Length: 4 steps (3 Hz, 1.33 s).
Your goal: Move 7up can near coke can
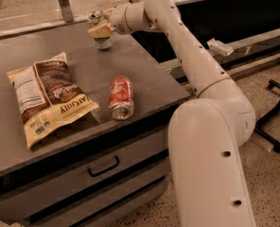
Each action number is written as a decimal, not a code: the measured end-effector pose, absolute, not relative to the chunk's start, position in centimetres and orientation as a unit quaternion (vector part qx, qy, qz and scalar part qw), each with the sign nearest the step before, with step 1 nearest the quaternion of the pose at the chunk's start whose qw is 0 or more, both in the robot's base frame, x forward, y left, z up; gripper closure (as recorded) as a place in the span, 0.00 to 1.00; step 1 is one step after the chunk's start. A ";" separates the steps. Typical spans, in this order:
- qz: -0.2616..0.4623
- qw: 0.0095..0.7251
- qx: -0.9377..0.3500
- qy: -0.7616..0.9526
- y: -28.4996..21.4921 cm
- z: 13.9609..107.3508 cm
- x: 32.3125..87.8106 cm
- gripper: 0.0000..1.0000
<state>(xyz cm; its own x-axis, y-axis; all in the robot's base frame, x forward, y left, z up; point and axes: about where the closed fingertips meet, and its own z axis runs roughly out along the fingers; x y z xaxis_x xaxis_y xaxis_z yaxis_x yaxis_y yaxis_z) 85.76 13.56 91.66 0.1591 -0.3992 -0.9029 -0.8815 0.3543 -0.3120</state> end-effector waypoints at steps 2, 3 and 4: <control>0.253 0.541 -0.554 0.580 12.3 94.0 79.5 0.73; 0.281 0.524 -0.567 0.570 12.1 93.4 75.7 0.67; 0.305 0.514 -0.567 0.567 12.0 92.7 72.3 0.67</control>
Offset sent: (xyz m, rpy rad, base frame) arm -0.1259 -0.0239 0.0296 -0.0017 0.0226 0.1931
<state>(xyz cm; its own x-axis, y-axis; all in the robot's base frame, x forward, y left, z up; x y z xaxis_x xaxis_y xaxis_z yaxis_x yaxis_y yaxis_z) 72.28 12.05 92.73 0.1712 -0.3287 -0.9288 -0.9565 0.1705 -0.2366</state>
